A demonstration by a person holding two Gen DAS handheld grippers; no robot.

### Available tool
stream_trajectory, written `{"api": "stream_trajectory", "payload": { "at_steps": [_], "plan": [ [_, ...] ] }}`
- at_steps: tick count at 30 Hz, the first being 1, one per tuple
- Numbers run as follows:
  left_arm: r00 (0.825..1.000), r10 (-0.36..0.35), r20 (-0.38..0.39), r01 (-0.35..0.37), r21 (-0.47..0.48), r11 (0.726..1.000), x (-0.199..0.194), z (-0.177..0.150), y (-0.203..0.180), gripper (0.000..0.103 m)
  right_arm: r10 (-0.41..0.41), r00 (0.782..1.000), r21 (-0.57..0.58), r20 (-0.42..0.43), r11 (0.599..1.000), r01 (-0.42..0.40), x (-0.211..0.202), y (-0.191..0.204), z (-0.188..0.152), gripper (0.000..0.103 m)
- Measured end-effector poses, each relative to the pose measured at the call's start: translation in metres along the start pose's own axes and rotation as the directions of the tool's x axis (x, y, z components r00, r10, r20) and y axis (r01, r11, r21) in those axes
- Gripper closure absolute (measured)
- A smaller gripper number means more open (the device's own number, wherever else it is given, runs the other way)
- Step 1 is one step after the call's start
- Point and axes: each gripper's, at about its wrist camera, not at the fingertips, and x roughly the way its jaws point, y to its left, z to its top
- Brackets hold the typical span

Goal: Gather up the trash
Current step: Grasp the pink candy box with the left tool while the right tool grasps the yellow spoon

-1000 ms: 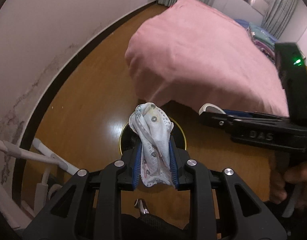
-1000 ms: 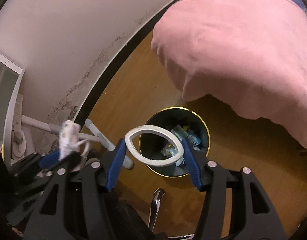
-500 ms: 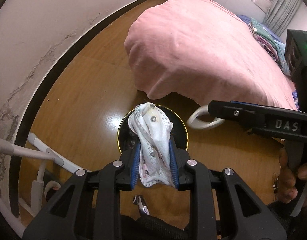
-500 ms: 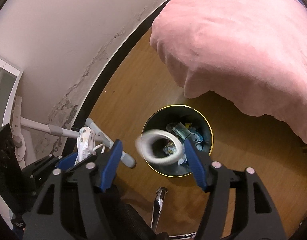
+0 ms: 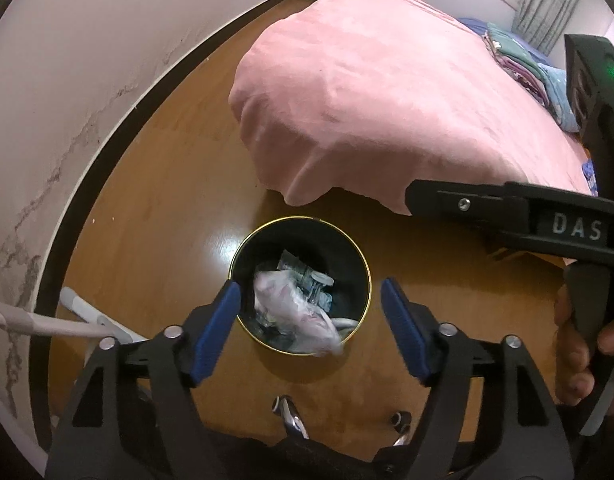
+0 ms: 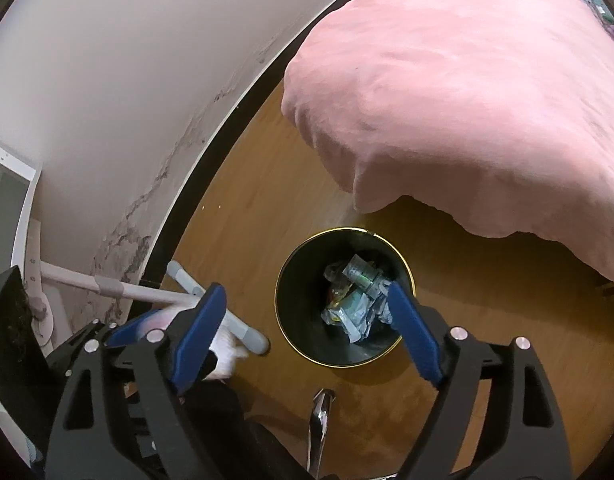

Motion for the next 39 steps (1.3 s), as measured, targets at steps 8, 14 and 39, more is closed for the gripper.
{"api": "stream_trajectory", "payload": {
  "at_steps": [8, 14, 39],
  "plan": [
    [0.995, 0.039, 0.093, -0.040, 0.018, 0.999, -0.046, -0.001, -0.003, 0.016, -0.048, 0.998, -0.014, 0.047, 0.999, 0.049, -0.009, 0.000, -0.002, 0.021],
    [0.980, 0.022, 0.199, -0.026, 0.017, 1.000, -0.135, -0.011, -0.001, 0.011, -0.053, 0.994, -0.100, 0.100, 0.993, 0.063, -0.037, 0.040, -0.013, 0.020],
    [0.759, 0.647, 0.068, -0.393, -0.745, 0.539, -0.423, -0.321, 0.284, 0.009, -0.007, 0.926, -0.721, -0.378, 0.630, -0.289, 0.001, 0.593, -0.144, 0.015]
  ]
}}
